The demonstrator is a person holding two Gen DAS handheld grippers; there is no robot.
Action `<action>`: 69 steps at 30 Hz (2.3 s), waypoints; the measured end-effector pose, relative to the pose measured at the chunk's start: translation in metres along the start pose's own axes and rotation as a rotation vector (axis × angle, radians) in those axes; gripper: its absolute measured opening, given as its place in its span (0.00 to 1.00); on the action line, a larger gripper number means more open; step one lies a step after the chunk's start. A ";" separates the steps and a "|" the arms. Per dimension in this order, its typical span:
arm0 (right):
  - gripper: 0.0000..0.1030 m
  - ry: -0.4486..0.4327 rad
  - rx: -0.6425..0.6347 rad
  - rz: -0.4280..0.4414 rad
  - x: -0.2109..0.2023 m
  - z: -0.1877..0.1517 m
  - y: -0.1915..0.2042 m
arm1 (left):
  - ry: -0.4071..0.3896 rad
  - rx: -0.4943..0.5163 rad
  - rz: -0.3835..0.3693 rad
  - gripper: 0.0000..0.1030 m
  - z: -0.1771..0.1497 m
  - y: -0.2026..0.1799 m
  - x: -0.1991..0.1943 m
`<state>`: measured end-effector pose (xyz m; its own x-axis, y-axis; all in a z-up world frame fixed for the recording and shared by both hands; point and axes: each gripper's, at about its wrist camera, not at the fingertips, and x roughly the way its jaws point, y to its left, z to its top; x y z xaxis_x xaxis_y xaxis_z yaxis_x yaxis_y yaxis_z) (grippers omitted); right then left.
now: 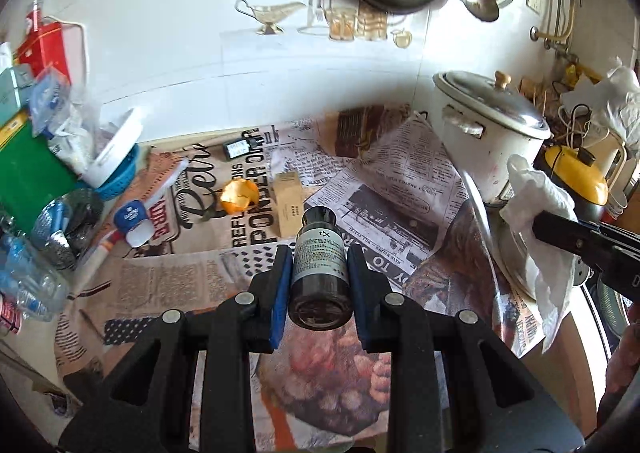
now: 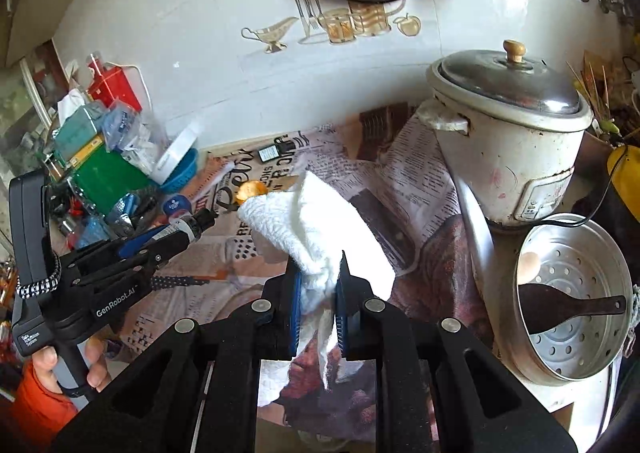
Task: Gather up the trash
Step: 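Carry the bottle and towel down over the floor bin, then open the right gripper to drop the towel while the left gripper drops the bottle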
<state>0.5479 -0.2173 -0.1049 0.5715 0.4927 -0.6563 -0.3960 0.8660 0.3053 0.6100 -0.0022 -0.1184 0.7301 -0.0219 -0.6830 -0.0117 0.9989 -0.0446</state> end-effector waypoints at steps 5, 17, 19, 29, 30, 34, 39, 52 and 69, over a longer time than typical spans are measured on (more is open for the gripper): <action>0.12 -0.027 0.007 0.002 -0.018 -0.021 0.039 | -0.026 -0.027 -0.025 0.26 -0.028 0.023 -0.043; 0.12 -0.028 0.061 -0.052 -0.053 -0.117 0.144 | 0.003 0.022 -0.095 0.26 -0.133 0.073 -0.138; 0.12 -0.022 0.076 -0.052 -0.058 -0.133 0.154 | 0.016 0.035 -0.100 0.26 -0.150 0.076 -0.149; 0.12 0.087 0.112 -0.077 -0.065 -0.186 0.163 | 0.136 0.039 -0.112 0.26 -0.214 0.066 -0.161; 0.12 0.098 0.108 -0.081 -0.064 -0.191 0.163 | 0.144 0.033 -0.110 0.26 -0.219 0.064 -0.159; 0.12 0.154 0.093 -0.090 -0.052 -0.213 0.150 | 0.202 -0.006 -0.099 0.26 -0.247 0.053 -0.138; 0.12 0.254 0.071 -0.074 -0.021 -0.246 0.118 | 0.269 -0.064 -0.072 0.26 -0.285 0.037 -0.097; 0.13 0.463 0.087 -0.077 0.101 -0.357 0.032 | 0.461 -0.141 0.003 0.26 -0.429 0.019 0.054; 0.22 0.657 0.074 -0.024 0.273 -0.450 0.009 | 0.541 -0.256 0.040 0.26 -0.540 0.045 0.178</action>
<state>0.3767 -0.1132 -0.5923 0.0124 0.3390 -0.9407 -0.3245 0.8912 0.3169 0.3706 0.0171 -0.6363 0.2752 -0.0688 -0.9589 -0.2456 0.9593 -0.1393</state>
